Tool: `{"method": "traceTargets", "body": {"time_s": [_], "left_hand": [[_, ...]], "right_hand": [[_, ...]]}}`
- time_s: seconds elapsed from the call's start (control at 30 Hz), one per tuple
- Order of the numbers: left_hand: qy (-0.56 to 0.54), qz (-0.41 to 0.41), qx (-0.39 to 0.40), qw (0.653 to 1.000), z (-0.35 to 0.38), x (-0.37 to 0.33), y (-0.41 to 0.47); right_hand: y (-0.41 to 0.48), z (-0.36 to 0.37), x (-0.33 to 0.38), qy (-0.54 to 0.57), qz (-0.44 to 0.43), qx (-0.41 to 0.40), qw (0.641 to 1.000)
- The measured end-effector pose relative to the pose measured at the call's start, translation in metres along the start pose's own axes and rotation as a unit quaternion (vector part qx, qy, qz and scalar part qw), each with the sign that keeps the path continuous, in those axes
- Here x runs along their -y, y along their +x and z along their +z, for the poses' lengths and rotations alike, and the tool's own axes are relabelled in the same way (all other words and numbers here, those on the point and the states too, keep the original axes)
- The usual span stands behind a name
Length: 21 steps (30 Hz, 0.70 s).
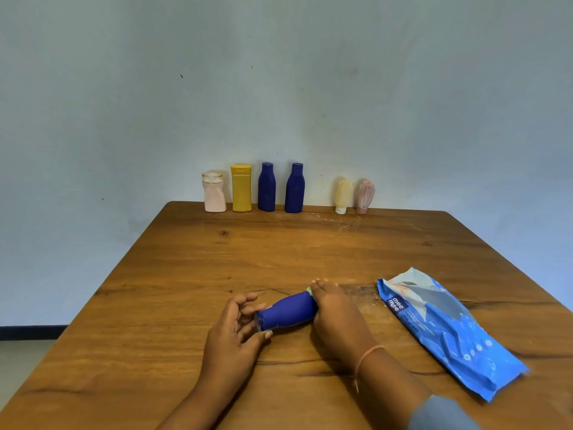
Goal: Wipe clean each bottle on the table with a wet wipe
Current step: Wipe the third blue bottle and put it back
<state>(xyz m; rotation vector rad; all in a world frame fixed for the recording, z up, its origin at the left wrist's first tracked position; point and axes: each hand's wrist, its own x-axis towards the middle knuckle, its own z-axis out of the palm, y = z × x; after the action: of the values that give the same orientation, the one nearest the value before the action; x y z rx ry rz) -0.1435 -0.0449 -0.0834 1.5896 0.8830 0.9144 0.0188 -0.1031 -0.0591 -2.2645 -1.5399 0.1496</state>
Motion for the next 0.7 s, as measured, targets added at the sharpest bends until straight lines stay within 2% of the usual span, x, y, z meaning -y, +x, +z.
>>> {"method": "traceTargets", "body": {"time_s": [0.1,0.23,0.3,0.47,0.7], "left_hand": [[0.0,0.005,-0.004,1.0,0.0,0.0,-0.002],[0.019,0.022,-0.026,0.999,-0.001,0.002,-0.002],[0.018,0.006,-0.008,1.0,0.0,0.001,-0.003],[0.046,0.007,-0.001,0.999,0.001,0.001,-0.001],[0.043,-0.062,-0.05,0.996,0.002,0.014,0.009]], "right_hand": [[-0.009,0.012,0.04,-0.009,-0.069,0.038,0.997],[-0.018,0.029,0.063,0.009,-0.13,0.037,0.991],[-0.012,0.028,0.048,0.007,-0.118,0.028,0.993],[0.006,0.005,-0.006,-0.001,-0.007,-0.002,1.0],[-0.001,0.017,-0.016,-0.008,-0.02,-0.027,0.999]]}}
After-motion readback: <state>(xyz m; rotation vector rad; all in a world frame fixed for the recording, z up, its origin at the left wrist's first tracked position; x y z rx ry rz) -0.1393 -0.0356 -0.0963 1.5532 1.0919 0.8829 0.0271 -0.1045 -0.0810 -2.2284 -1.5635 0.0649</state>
